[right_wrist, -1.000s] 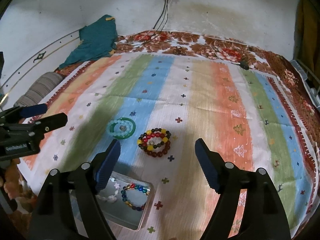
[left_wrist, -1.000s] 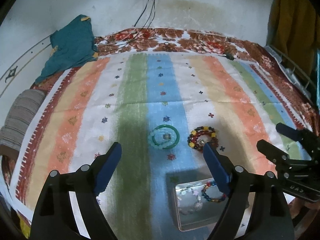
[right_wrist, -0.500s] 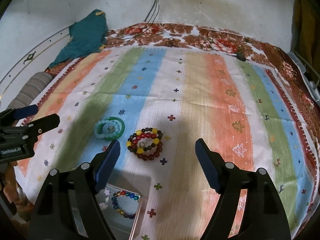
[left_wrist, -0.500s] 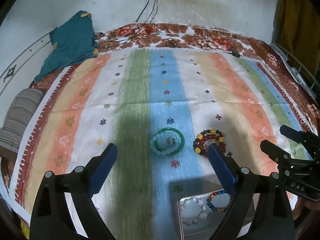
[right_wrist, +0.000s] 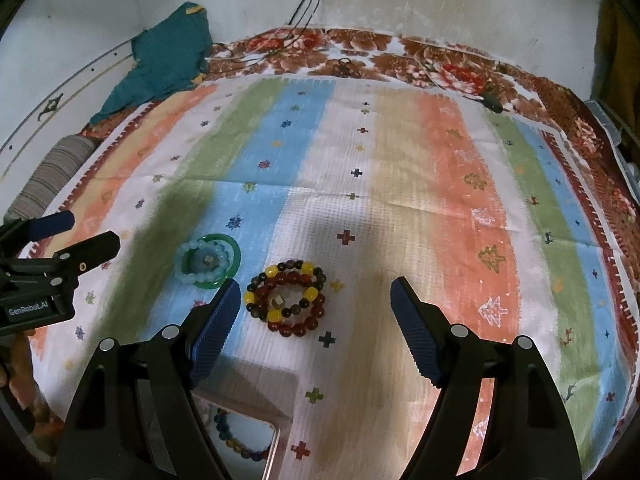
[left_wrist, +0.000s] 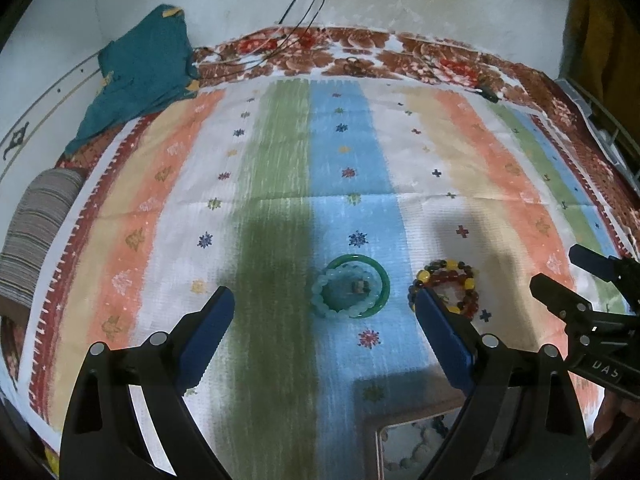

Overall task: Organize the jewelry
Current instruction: 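Move both tools back toward the green bangle and remaining bead bracelet, then grasp the pale blue beads inside the bangle with the left tool while the right tool grasps the yellow-and-dark-red bracelet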

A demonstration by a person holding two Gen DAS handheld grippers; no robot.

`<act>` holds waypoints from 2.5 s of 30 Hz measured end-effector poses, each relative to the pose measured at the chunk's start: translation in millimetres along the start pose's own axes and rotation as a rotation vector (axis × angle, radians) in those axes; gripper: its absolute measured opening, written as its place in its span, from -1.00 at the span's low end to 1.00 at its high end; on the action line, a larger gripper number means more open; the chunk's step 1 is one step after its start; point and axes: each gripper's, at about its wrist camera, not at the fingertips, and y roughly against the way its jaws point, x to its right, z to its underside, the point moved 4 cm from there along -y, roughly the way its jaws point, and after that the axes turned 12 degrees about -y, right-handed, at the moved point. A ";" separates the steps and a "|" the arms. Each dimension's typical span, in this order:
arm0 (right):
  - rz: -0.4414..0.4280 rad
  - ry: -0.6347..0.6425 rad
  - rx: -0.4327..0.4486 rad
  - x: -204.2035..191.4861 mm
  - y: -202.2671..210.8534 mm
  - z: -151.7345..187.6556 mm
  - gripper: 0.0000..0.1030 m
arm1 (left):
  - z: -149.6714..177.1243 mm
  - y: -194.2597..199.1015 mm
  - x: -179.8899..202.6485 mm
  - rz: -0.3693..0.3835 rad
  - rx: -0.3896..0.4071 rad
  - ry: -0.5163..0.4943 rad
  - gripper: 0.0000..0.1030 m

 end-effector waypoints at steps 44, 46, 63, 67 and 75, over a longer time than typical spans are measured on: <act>0.022 -0.005 -0.227 4.5 -114.5 -4.6 0.19 | 11.7 -125.3 -23.8 0.121 -0.232 0.042 0.06; 0.018 -0.008 -0.238 4.7 -118.8 -3.9 0.12 | 12.6 -129.9 -22.4 0.128 -0.243 0.038 -0.04; -0.044 0.004 -0.280 -5.9 -126.7 2.0 -0.74 | 13.3 -134.8 -8.5 0.174 -0.262 0.010 -0.70; -0.032 0.022 -0.270 -8.9 -123.7 1.3 -0.79 | 7.0 -127.7 -7.3 0.135 -0.245 -0.023 -0.79; -0.038 0.049 -0.234 -15.7 -107.3 -2.4 -0.79 | -3.9 -108.9 -5.8 0.124 -0.205 -0.040 -0.79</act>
